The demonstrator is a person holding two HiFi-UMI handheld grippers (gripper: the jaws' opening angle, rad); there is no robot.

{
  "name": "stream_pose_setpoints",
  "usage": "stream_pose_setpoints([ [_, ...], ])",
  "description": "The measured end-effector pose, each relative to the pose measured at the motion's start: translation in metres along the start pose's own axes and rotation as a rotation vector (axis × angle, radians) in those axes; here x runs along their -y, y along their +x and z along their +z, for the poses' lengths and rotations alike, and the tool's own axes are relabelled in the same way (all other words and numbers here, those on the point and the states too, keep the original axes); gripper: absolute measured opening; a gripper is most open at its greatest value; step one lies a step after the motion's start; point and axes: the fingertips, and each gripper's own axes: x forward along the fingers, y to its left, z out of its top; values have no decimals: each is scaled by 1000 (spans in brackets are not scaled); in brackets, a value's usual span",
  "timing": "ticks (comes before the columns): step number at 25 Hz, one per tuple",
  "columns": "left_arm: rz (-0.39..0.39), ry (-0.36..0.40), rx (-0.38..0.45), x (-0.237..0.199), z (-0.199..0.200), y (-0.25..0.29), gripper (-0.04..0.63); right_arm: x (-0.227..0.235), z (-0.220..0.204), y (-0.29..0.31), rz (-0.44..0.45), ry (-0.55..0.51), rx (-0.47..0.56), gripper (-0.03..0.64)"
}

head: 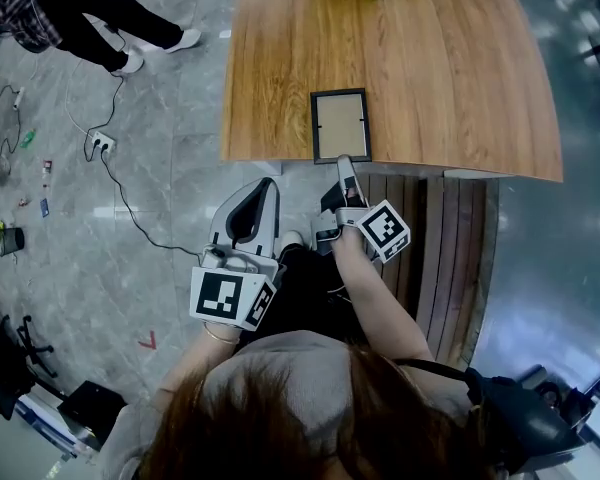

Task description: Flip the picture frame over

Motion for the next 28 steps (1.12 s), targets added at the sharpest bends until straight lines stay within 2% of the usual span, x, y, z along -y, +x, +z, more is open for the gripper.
stream_pose_setpoints([
  [4, -9, 2, 4, 2, 3, 0, 6, -6, 16, -2, -41, -178, -3, 78],
  [10, -19, 4, 12, 4, 8, 2, 6, -29, 32, -2, -80, -592, -44, 78],
  [12, -22, 6, 17, 5, 10, 2, 6, -38, 37, -3, -100, -774, -48, 78],
  [16, -23, 4, 21, 1, 13, -3, 6, -64, 38, -4, -138, -1277, -54, 78],
  [20, -19, -6, 25, -1, 17, -6, 6, -79, 21, -4, -126, -1703, -97, 78],
  [25, -11, 0, 34, -6, 20, -7, 6, -80, -13, 0, -43, -2091, -168, 78],
  [28, -4, 0, 39, -10, 22, -9, 6, -82, -33, 0, 33, -2262, -194, 78],
])
